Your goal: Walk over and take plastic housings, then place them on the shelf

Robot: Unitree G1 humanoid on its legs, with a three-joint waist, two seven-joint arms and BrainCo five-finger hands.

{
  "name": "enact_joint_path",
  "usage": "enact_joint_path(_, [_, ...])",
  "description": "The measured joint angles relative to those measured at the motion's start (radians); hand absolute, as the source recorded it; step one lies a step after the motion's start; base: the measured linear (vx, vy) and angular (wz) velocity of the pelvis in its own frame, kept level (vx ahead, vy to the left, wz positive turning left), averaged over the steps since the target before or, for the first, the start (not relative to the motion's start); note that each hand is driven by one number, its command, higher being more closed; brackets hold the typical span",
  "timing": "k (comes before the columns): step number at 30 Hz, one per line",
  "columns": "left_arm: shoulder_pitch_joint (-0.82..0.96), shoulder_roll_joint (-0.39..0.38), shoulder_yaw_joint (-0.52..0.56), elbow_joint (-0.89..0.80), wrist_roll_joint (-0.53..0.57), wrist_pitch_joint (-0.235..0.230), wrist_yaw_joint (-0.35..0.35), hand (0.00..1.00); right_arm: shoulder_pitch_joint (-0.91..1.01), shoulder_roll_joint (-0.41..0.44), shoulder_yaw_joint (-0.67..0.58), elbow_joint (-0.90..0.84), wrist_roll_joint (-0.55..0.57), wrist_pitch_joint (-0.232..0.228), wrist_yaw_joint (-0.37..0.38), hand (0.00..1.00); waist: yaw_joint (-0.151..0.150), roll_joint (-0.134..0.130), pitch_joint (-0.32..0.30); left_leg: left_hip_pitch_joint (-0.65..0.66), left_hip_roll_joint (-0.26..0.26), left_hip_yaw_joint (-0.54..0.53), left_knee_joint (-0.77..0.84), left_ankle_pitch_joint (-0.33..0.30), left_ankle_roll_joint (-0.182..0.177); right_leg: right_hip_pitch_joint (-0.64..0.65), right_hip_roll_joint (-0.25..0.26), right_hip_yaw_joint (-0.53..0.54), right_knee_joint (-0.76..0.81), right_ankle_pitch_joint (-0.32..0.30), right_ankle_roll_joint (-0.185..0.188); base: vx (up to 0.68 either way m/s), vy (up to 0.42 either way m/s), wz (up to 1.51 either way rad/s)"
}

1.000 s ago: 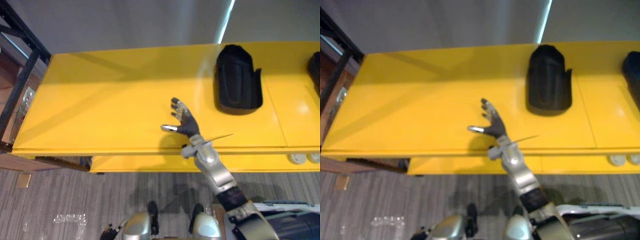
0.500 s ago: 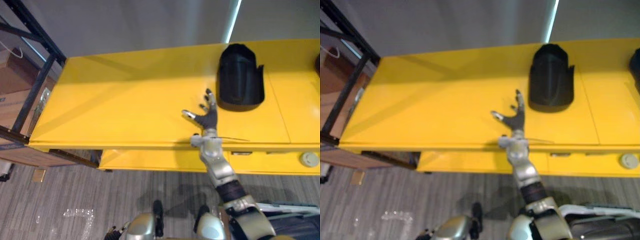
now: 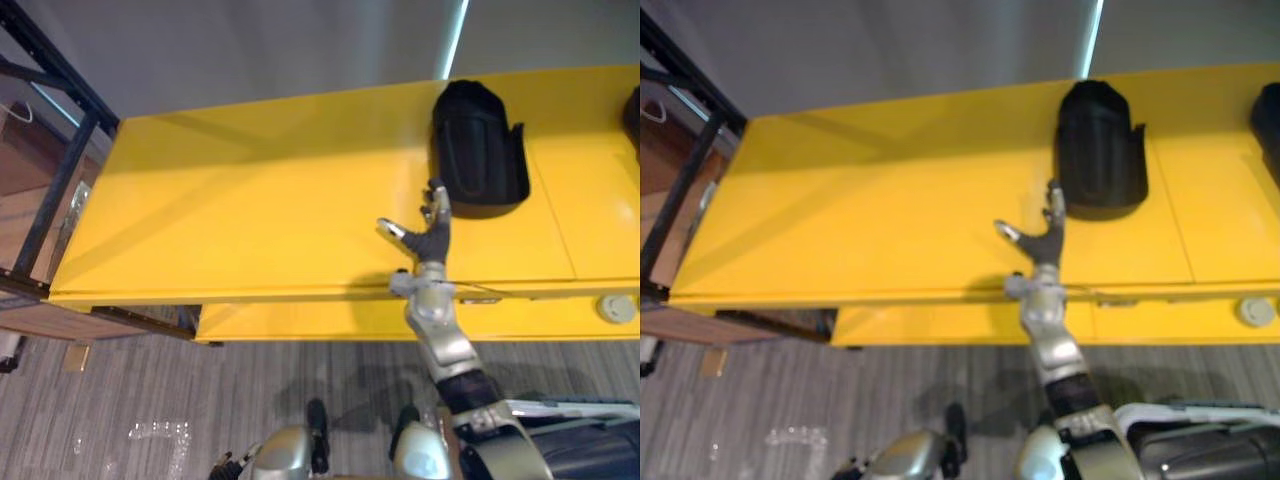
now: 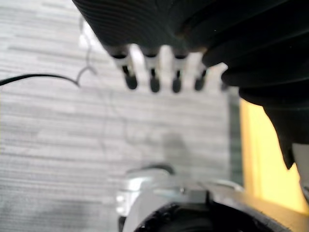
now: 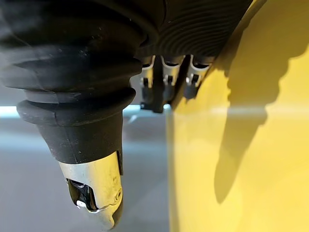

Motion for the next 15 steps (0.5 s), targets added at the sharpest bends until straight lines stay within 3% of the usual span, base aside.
enact_joint_path(11, [0.000, 0.000, 0.000, 0.001, -0.001, 0.000, 0.000, 0.00, 0.006, 0.000, 0.012, -0.009, 0.007, -0.013, 0.057, 0.00, -0.001, -0.001, 0.000, 0.005, 0.001, 0.002, -0.001, 0.000, 0.000, 0.001, 0.000, 0.003, 0.004, 0.000, -0.001, -0.01, 0.002, -0.01])
enact_joint_path(14, [-0.002, 0.000, 0.001, 0.002, 0.000, -0.001, -0.001, 0.00, 0.006, -0.003, 0.020, -0.020, 0.015, -0.067, 0.154, 0.00, -0.001, -0.001, 0.000, 0.003, 0.001, 0.002, -0.003, 0.000, 0.000, 0.001, 0.001, 0.002, 0.001, 0.000, 0.000, 0.00, 0.000, 0.00])
enact_joint_path(15, [-0.004, 0.000, 0.002, 0.002, 0.001, -0.001, -0.001, 0.00, 0.006, -0.006, 0.023, -0.036, 0.018, -0.103, 0.219, 0.00, -0.001, -0.002, 0.001, 0.003, 0.001, 0.001, -0.004, 0.000, 0.000, 0.002, 0.002, 0.002, -0.001, 0.000, 0.000, 0.00, 0.000, 0.00])
